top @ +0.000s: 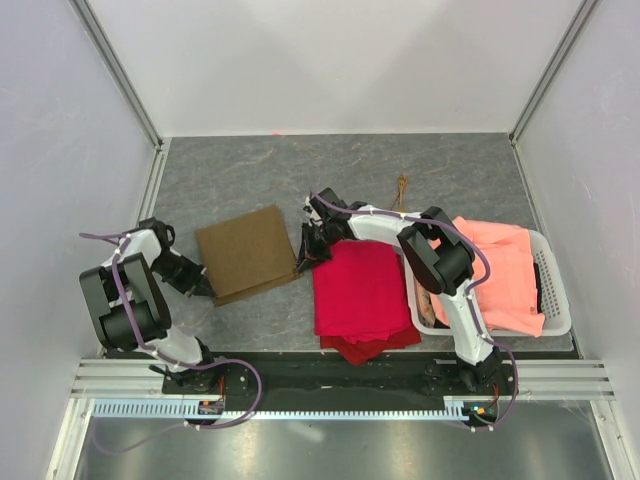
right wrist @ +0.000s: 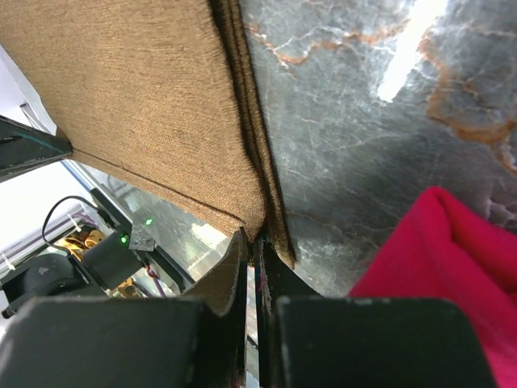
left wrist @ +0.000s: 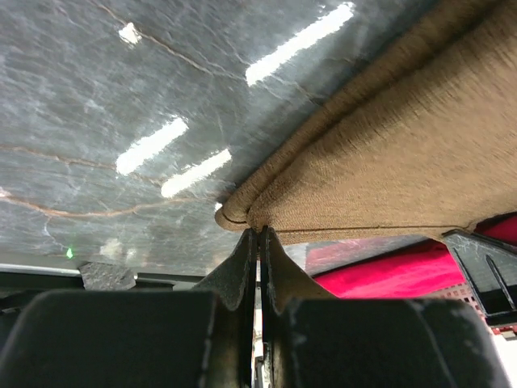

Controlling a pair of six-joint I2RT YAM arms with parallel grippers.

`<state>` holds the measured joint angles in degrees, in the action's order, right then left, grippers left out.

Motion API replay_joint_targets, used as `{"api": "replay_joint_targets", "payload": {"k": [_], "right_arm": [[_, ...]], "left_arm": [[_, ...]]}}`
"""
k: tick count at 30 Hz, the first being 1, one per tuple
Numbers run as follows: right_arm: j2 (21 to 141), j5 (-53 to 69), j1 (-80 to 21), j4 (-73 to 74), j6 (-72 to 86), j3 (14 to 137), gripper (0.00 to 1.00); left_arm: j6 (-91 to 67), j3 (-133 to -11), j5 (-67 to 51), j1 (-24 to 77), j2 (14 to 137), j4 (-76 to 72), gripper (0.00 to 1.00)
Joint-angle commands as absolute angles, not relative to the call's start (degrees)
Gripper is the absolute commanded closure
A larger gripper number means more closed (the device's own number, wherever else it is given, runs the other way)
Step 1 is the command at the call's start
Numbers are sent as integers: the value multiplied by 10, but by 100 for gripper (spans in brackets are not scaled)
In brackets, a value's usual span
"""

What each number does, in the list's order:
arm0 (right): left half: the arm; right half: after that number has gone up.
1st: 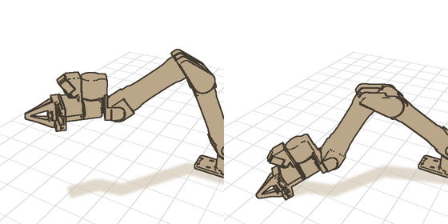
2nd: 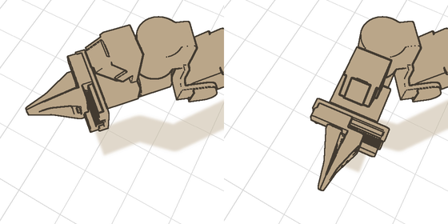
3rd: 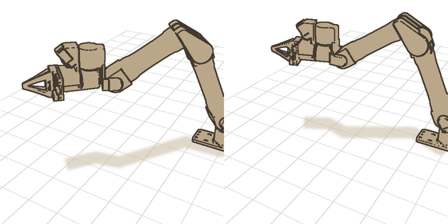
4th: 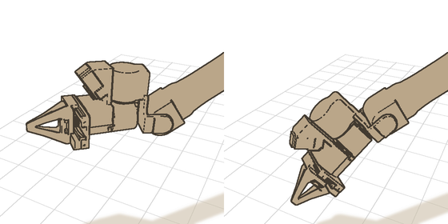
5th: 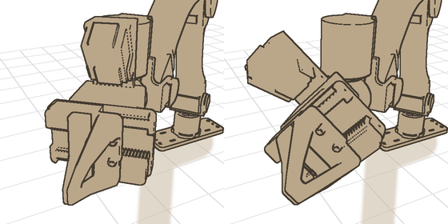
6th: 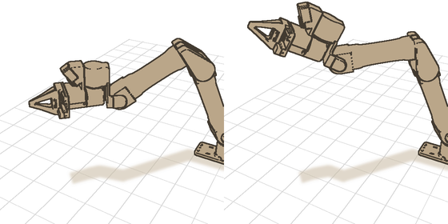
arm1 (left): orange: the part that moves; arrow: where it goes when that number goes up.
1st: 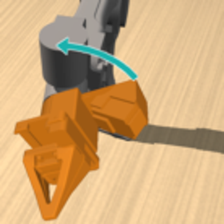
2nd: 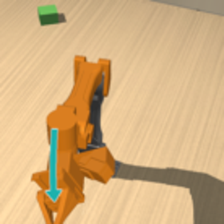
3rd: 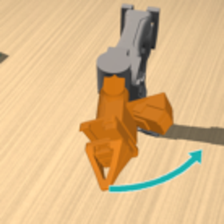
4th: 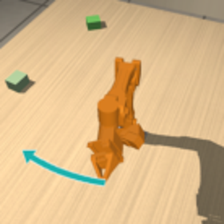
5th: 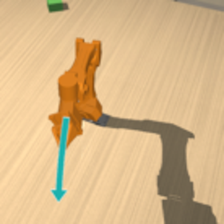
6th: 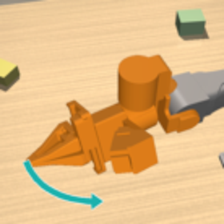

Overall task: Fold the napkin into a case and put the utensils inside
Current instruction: Smooth out the square-folded napkin at the center of the board.

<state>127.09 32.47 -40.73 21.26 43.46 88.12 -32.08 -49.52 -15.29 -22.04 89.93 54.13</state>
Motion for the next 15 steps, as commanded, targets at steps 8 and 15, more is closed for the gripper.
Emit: {"api": "replay_joint_targets", "payload": {"k": [8, 15], "right_arm": [[1223, 305, -403, 259, 425, 902, 100], [1235, 300, -402, 259, 416, 882, 100]], "left_arm": [[-323, -527, -126, -223, 816, 592, 98], [-331, -492, -141, -222, 833, 576, 98]]}}
